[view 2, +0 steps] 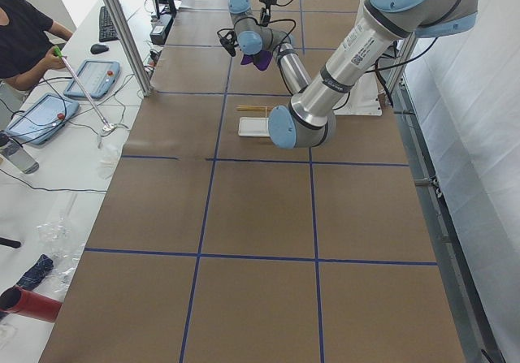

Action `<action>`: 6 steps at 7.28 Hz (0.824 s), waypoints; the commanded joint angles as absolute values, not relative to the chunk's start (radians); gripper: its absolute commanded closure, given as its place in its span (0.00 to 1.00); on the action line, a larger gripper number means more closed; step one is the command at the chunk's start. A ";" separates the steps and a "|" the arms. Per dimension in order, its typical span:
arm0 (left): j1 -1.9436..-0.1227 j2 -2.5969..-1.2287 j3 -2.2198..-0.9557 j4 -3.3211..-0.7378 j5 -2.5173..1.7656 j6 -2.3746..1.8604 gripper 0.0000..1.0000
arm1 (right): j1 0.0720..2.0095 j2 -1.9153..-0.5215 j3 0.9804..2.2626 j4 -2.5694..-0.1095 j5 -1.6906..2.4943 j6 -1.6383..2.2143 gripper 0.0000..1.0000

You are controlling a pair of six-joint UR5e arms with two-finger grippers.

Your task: Hang towel on rack

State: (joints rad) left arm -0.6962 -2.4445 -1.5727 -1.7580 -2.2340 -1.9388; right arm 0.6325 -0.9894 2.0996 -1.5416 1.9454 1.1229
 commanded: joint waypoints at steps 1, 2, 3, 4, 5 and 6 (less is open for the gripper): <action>-0.695 -2.477 -1.522 -1.761 -2.230 -1.930 0.13 | 0.626 -0.983 2.106 -1.542 1.945 1.123 1.00; -0.695 -2.480 -1.523 -1.759 -2.230 -1.930 0.13 | 0.626 -0.982 2.108 -1.542 1.939 1.123 1.00; -0.689 -2.479 -1.522 -1.758 -2.230 -1.931 0.18 | 0.626 -0.977 2.114 -1.542 1.928 1.123 1.00; -0.677 -2.474 -1.522 -1.758 -2.229 -1.937 0.31 | 0.627 -0.979 2.121 -1.542 1.928 1.123 1.00; -0.675 -2.473 -1.523 -1.755 -2.229 -1.940 0.54 | 0.630 -0.980 2.123 -1.542 1.928 1.123 1.00; -0.675 -2.471 -1.525 -1.753 -2.227 -1.939 0.89 | 0.635 -0.982 2.128 -1.542 1.930 1.123 1.00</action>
